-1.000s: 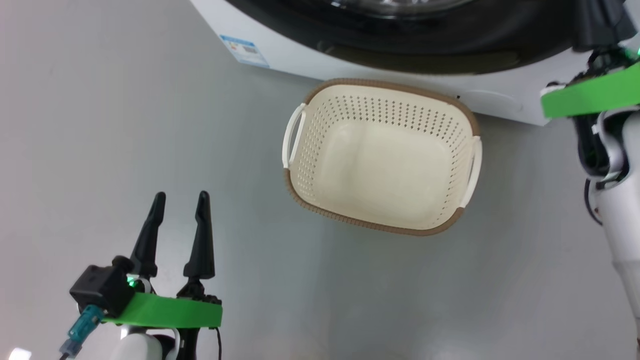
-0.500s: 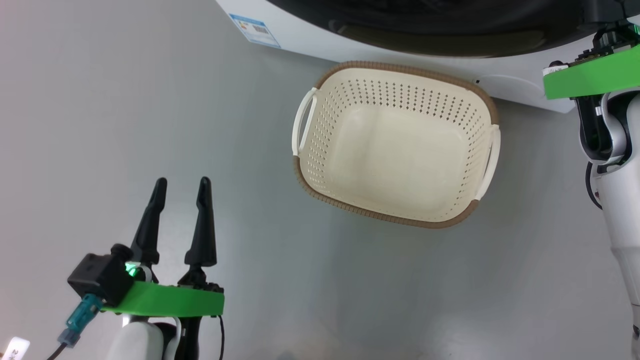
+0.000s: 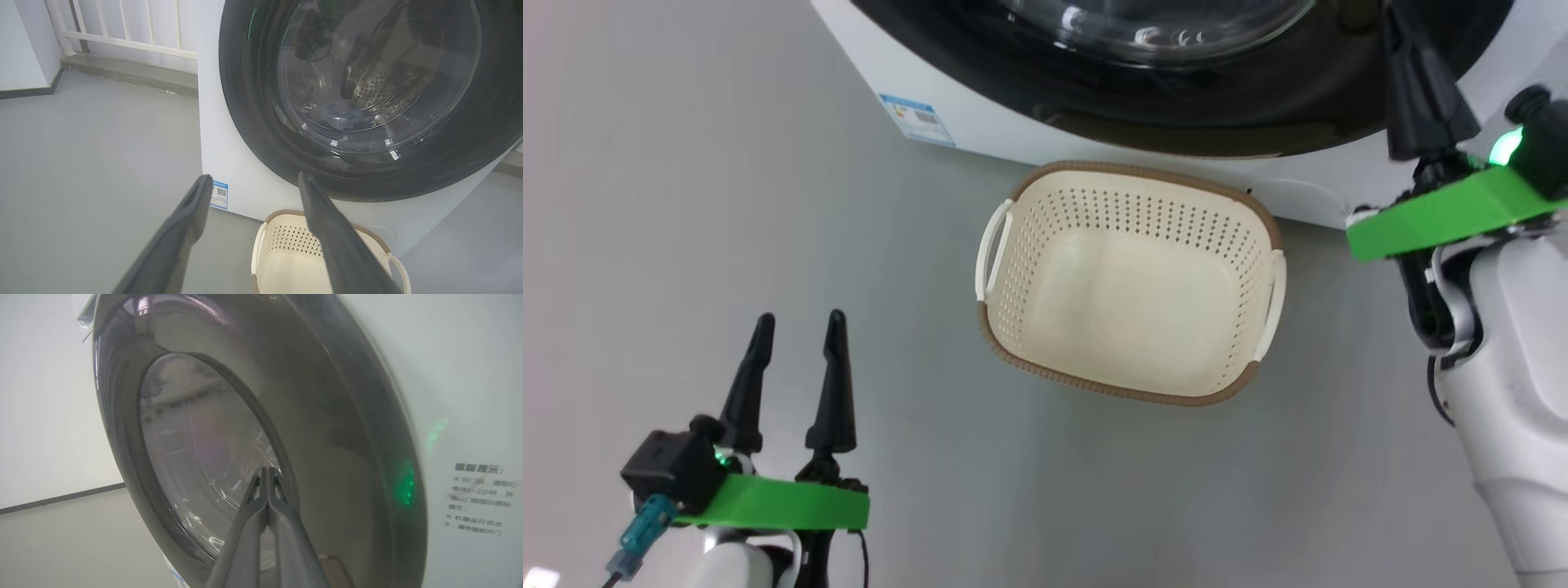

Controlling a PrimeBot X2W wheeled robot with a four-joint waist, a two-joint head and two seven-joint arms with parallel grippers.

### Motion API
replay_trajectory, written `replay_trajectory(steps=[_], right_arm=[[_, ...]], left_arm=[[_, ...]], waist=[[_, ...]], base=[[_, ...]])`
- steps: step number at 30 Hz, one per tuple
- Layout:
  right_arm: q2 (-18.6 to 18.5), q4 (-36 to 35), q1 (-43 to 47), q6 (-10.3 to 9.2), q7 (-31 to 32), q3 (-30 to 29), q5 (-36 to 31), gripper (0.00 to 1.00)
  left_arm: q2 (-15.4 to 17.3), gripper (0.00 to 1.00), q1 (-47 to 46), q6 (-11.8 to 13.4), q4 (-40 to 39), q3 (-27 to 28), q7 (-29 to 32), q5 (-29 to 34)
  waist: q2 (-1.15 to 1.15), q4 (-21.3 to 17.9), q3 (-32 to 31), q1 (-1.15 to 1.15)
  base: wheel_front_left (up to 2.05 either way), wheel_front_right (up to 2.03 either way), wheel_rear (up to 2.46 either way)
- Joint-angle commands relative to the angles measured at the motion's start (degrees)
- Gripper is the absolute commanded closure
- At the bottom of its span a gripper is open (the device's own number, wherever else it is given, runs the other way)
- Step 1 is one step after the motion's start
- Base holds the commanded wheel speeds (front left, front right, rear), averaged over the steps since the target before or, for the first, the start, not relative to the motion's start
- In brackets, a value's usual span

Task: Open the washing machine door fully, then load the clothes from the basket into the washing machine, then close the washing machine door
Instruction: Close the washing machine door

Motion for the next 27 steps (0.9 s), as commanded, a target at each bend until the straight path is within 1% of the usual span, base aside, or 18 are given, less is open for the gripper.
replay_trajectory(steps=[1,8,9,11,12,14,15,16,17,18,27], right_arm=[[0.9,-1.5,1.5,-0.15,-0.3,1.0,0.9,1.00],[2.5,-2.5,7.6,-0.15,-0.3,1.4,1.7,1.00],[2.7,-2.7,8.3,-0.15,-0.3,1.3,1.7,0.93],[3.0,-3.1,9.6,-0.15,-0.3,1.0,1.7,0.67],[3.2,-3.3,10.2,-0.15,-0.3,0.9,1.7,0.60],[3.4,-3.7,11.5,-0.15,-0.3,0.8,1.7,0.50],[3.5,-3.9,12.1,-0.15,-0.3,0.7,1.7,0.30],[3.6,-4.1,12.7,-0.15,-0.3,0.6,1.7,0.18],[3.7,-4.3,13.4,-0.15,-0.3,0.5,1.6,0.06],[3.8,-4.5,14.0,-0.15,-0.3,0.3,1.6,0.00],[4.4,-5.9,18.9,-0.15,-0.3,-0.5,1.4,0.00]], left_arm=[[1.8,0.00,1.1,0.0,-0.8,2.2,-0.4,0.7],[4.3,0.00,3.0,0.0,-0.1,3.1,-0.4,1.0],[4.5,0.00,3.2,0.0,-0.1,3.2,-0.4,1.0],[5.0,0.00,3.5,0.0,0.0,3.3,-0.4,1.1],[5.3,0.00,3.6,0.0,0.1,3.3,-0.4,1.1],[5.7,0.00,3.9,0.0,0.2,3.4,-0.4,1.2],[6.0,0.00,4.1,0.0,0.3,3.5,-0.4,1.2],[6.2,0.00,4.3,0.0,0.3,3.6,-0.4,1.3],[6.4,0.00,4.5,0.0,0.4,3.6,-0.4,1.4],[6.7,0.00,4.6,0.0,0.5,3.7,-0.4,1.4],[8.5,0.00,6.2,0.0,0.6,4.6,-0.4,1.7]], waist=[[0.00,-1.8,-2.2,0.00],[0.00,-5.6,-6.1,0.00],[0.00,-6.1,-6.5,0.00],[0.00,-7.1,-7.1,0.00],[0.00,-7.7,-7.4,0.00],[0.00,-8.8,-8.1,0.00],[0.00,-9.4,-8.5,0.00],[0.00,-10.0,-8.8,0.00],[0.00,-10.5,-9.2,0.00],[0.00,-11.1,-9.5,0.00],[0.00,-16.6,-12.4,0.00]], base=[[0.00,0.00,0.00],[0.00,0.00,0.00],[0.00,0.00,0.00],[0.00,0.00,0.00],[0.00,0.00,0.00],[0.00,0.00,0.00],[0.00,0.00,0.00],[0.00,0.00,0.00],[0.00,0.00,0.00],[0.00,0.00,0.00],[0.00,0.00,0.00]])
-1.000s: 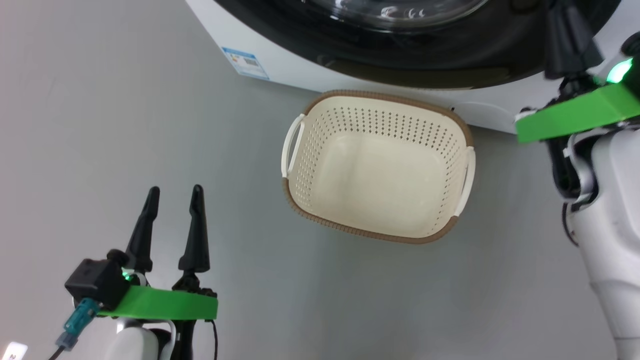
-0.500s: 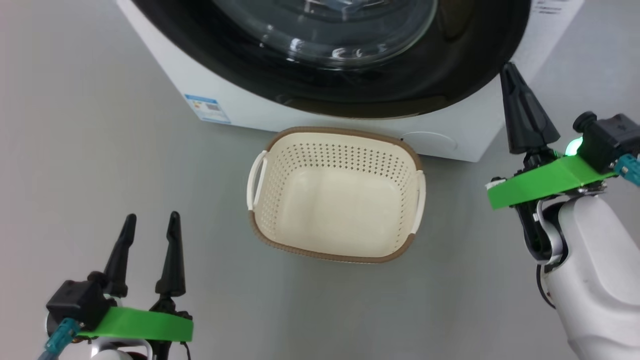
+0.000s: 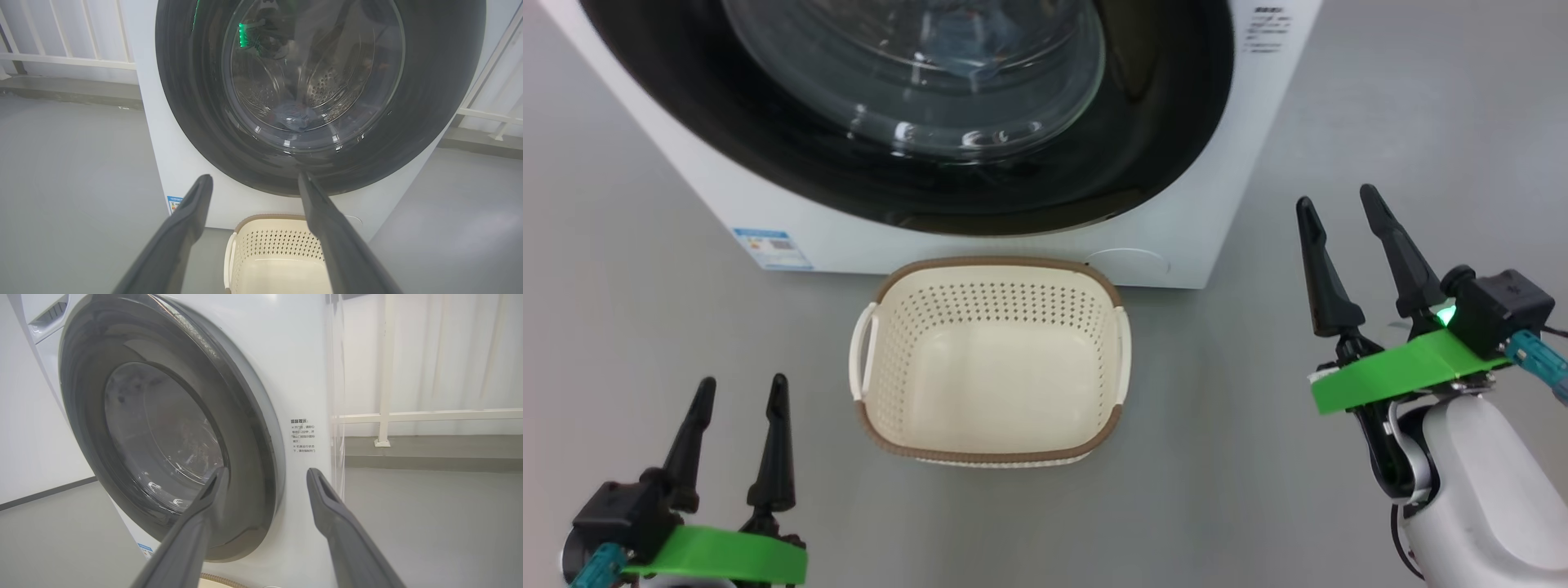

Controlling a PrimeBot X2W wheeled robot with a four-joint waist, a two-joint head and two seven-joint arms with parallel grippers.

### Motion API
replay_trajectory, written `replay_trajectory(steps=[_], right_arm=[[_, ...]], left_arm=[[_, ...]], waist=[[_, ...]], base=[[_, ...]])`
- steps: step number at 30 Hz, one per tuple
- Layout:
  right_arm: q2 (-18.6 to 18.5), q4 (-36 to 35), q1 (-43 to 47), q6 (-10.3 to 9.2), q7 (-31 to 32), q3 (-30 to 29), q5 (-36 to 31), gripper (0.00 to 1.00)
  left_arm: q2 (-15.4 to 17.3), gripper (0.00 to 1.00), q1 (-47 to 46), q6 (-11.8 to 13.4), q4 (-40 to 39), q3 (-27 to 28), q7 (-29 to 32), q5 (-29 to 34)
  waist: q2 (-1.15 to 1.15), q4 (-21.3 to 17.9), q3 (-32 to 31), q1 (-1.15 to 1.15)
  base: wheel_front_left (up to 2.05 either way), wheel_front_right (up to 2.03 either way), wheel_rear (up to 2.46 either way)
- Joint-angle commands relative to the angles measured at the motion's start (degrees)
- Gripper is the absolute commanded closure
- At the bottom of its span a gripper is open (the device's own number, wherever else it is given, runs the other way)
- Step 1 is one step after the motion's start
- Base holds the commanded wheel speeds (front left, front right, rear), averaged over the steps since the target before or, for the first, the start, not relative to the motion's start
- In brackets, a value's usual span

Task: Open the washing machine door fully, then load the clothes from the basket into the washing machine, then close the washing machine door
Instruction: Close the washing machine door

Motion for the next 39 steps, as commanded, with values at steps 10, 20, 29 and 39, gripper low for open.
replay_trajectory(steps=[10,20,29,39], right_arm=[[0.4,-3.5,7.8,-0.15,-0.3,-0.3,-0.2,0.00],[0.1,-4.4,12.9,-0.15,-0.3,-0.9,-0.2,0.00],[-0.1,-5.0,16.3,-0.15,-0.3,-2.3,0.0,0.00],[0.1,-5.7,19.1,-0.15,-0.3,-3.5,-0.2,0.00]], left_arm=[[2.7,0.00,3.1,0.0,-0.4,4.2,-0.4,1.0],[2.5,0.00,5.6,0.0,-0.6,6.9,-0.4,2.0],[1.7,0.00,7.5,0.0,-1.5,10.0,-0.4,3.3],[1.2,0.00,8.9,0.0,-2.3,12.0,-0.4,4.2]], waist=[[0.00,-8.3,-6.3,0.00],[0.00,-12.7,-8.9,0.00],[0.00,-15.3,-10.7,0.00],[0.00,-16.8,-11.7,0.00]], base=[[0.00,0.00,0.00],[0.00,0.00,0.00],[0.00,0.00,0.00],[0.00,0.00,0.00]])
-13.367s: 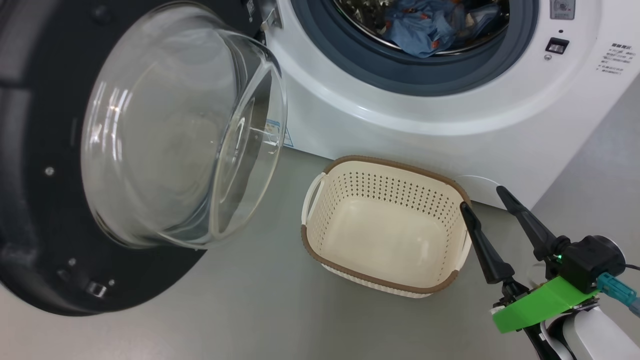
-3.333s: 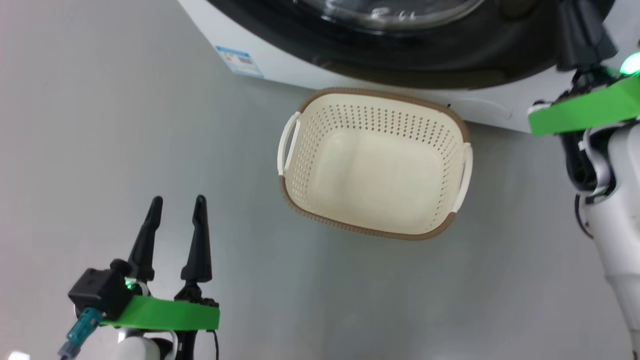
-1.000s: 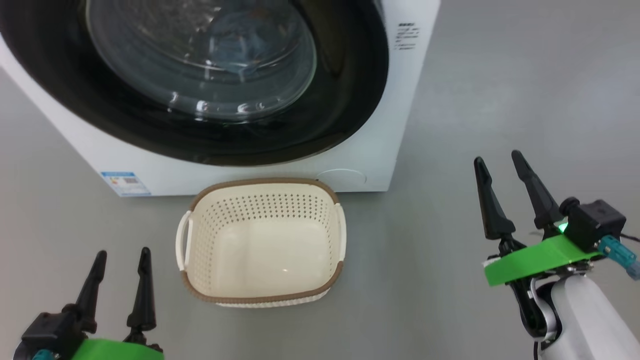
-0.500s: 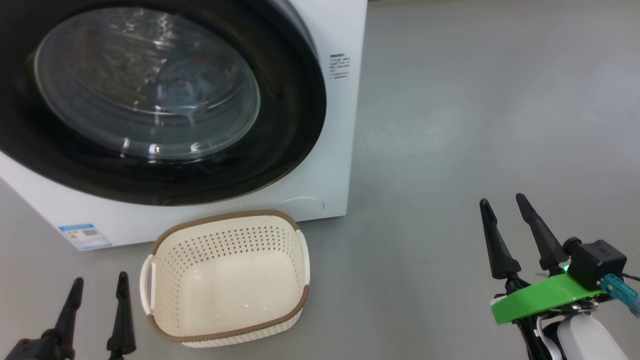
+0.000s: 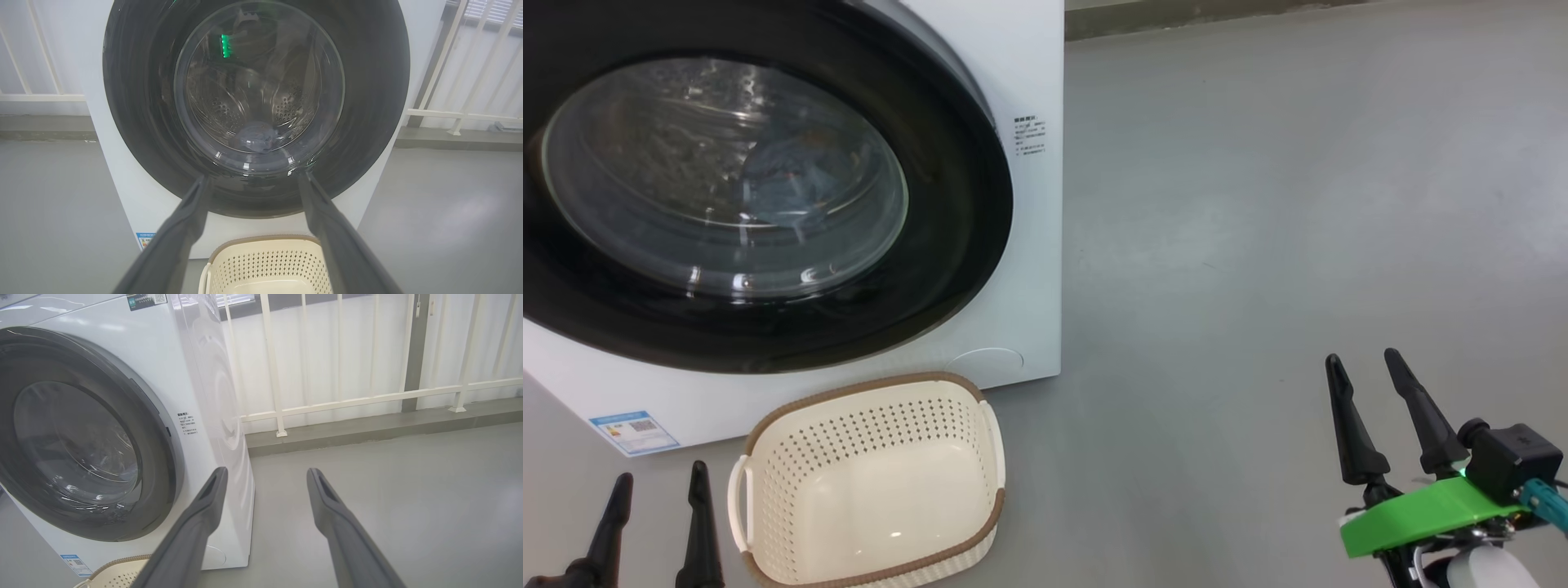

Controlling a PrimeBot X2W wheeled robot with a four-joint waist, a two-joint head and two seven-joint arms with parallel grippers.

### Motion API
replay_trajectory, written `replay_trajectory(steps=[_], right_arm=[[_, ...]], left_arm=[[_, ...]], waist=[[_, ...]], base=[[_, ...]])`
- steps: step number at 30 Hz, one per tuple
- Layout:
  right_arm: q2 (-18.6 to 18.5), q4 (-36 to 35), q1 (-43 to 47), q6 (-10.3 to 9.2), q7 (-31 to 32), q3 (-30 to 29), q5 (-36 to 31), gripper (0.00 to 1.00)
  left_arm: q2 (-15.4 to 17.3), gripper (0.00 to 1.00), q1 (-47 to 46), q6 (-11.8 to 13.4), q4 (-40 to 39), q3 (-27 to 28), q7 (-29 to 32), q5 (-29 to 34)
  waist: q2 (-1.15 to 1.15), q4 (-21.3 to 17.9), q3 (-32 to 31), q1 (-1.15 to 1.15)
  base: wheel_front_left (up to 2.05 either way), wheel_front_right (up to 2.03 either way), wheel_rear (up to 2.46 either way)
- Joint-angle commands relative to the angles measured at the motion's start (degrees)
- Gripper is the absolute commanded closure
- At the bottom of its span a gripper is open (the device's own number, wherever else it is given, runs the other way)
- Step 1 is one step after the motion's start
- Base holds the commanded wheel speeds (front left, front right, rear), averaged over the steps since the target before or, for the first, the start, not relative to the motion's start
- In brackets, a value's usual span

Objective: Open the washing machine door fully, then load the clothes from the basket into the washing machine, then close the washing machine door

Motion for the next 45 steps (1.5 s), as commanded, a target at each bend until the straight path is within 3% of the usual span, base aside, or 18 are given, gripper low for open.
replay_trajectory(steps=[1,33,34,39,45], right_arm=[[-0.6,-1.7,0.5,-0.15,-0.3,1.0,-0.3,0.00],[-0.2,-2.4,1.4,-0.15,-0.3,0.4,-0.6,0.00],[0.4,-0.6,1.9,0.01,0.0,-0.4,0.0,1.00],[1.7,3.0,3.3,0.01,0.2,0.1,0.0,1.00],[1.8,2.9,3.1,0.00,1.0,-0.2,3.6,1.00]], left_arm=[[0.8,0.00,-0.5,0.0,-1.8,2.3,-0.4,0.8],[-0.3,0.00,-0.2,0.0,-2.3,4.2,-0.4,2.7],[-1.4,1.00,0.9,0.0,-0.4,2.0,0.0,2.4],[-3.6,1.00,1.3,0.0,2.9,1.3,0.1,2.4],[-3.7,1.00,0.9,0.0,2.8,1.5,1.3,-1.3]], waist=[[0.00,-0.2,-0.2,0.00],[0.00,0.4,-0.1,0.00],[0.00,0.4,-0.1,0.00],[0.00,0.4,-0.1,0.01],[0.00,0.8,-0.3,0.10]], base=[[0.00,0.00,0.00],[0.00,0.00,0.00],[0.00,0.00,0.00],[0.00,0.00,0.00],[0.00,0.00,0.00]])
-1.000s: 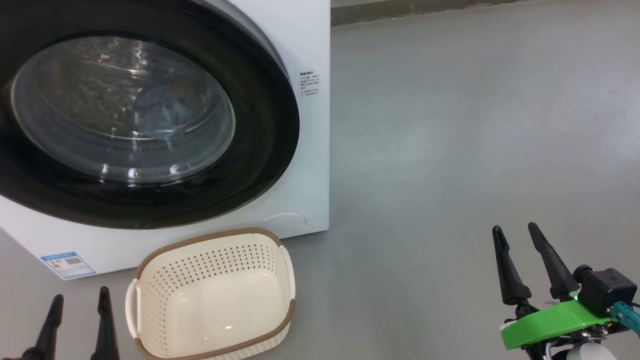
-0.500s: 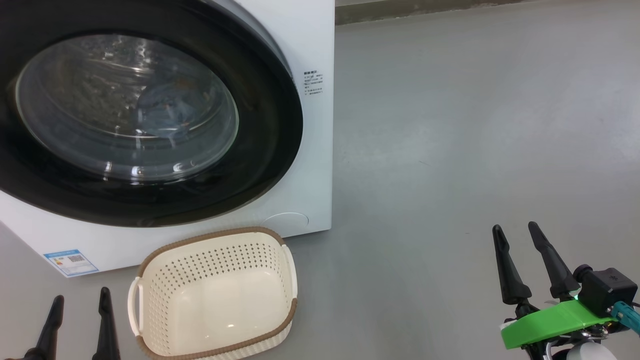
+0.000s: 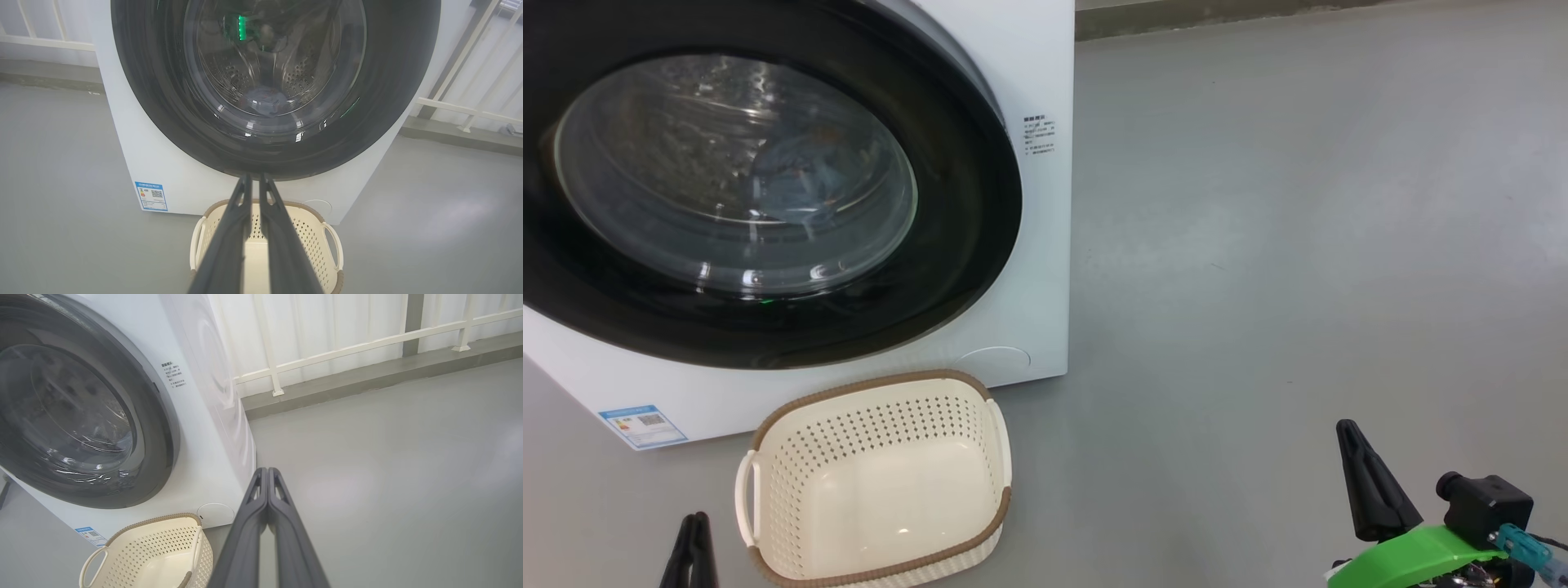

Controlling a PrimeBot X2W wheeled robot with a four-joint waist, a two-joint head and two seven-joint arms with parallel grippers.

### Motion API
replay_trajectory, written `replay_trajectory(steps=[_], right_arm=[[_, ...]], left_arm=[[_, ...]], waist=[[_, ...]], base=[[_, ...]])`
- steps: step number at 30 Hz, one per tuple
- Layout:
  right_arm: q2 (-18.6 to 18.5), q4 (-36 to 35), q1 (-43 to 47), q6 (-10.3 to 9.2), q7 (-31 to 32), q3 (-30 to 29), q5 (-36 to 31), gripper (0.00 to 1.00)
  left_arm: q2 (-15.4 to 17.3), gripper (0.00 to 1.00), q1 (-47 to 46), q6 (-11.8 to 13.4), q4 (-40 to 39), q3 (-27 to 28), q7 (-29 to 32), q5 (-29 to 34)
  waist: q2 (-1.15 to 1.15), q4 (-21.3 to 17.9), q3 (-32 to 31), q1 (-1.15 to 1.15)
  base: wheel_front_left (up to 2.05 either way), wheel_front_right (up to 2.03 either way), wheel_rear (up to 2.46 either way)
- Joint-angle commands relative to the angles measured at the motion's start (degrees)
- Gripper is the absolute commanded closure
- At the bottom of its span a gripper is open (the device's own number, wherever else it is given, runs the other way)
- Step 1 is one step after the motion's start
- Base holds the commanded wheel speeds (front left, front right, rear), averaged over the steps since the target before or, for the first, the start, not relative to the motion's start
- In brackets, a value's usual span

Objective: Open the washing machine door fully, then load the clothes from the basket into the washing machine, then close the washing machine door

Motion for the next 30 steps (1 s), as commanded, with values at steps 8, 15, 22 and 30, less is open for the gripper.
replay_trajectory(steps=[8,15,22,30], right_arm=[[-0.5,-1.5,-1.6,-0.02,1.6,-0.7,6.5,1.00],[-0.5,-1.6,-1.9,-0.03,2.6,-1.1,10.7,1.00],[-0.5,-1.6,-2.1,-0.04,3.5,-1.4,14.3,1.00],[-0.4,-1.7,-2.4,-0.05,4.7,-1.9,19.0,1.00]], left_arm=[[0.8,1.00,-1.6,0.0,-1.2,0.1,1.5,-6.5],[0.6,1.00,-2.1,0.0,-1.3,0.0,2.6,-10.8],[0.5,1.00,-2.5,0.0,-1.4,0.0,3.6,-14.5],[0.3,1.00,-3.0,0.0,-1.5,-0.1,4.9,-19.4]], waist=[[0.00,0.7,-0.1,-0.06],[0.00,1.2,-0.2,-0.07],[0.00,1.7,-0.2,-0.07],[0.00,2.2,-0.3,-0.07]], base=[[0.00,0.00,0.00],[0.00,0.00,0.00],[0.00,0.00,0.00],[0.00,0.00,0.00]])
